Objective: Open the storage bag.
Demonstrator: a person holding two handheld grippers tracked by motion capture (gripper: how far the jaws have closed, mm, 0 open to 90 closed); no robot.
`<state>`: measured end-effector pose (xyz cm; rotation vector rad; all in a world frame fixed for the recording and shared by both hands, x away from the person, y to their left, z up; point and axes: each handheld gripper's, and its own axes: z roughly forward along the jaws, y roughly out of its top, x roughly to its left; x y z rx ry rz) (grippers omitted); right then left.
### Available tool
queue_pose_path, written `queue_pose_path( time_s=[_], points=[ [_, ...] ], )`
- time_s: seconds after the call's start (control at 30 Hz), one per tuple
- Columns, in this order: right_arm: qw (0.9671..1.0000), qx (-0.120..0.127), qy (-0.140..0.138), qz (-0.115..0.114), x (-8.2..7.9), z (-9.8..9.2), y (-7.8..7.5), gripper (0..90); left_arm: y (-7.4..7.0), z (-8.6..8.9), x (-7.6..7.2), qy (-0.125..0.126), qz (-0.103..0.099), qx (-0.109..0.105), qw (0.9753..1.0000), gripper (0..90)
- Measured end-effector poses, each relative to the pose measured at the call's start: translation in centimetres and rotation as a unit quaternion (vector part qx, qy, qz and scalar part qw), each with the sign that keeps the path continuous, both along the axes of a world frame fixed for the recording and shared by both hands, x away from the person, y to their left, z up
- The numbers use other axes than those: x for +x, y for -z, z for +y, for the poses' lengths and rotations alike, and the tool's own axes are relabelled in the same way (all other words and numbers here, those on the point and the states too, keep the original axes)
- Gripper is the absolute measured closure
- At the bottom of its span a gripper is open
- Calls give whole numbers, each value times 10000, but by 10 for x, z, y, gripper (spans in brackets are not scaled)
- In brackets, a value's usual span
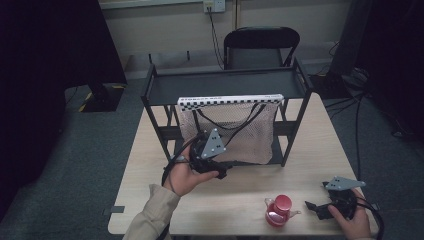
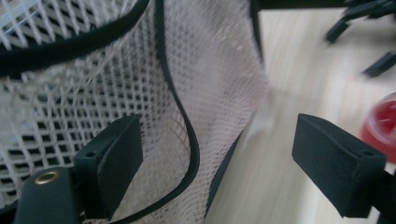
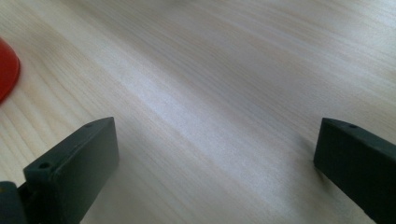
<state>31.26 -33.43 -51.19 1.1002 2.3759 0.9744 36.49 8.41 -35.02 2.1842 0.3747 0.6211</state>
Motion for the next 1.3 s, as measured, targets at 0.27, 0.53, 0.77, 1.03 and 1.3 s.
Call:
queue_pose_path(
  time_s=[0.27,0.53,0.77,1.03,1.3],
  points=[
    [10000,0,0,-1,0,0,0,0,10,-4,9,-147,185,153,9996,375],
    [10000,-1,1,-1,0,0,0,0,5,-3,10,-183,678,-3,9975,594],
    [10000,-3,0,0,0,0,0,0,-1,1,7,-194,945,-38,9953,648],
    [10000,-3,0,0,0,0,0,0,-6,5,2,-194,1037,31,9944,753],
    [10000,-3,0,0,0,0,0,0,-7,5,1,-10,1102,81,9939,740]
  ],
)
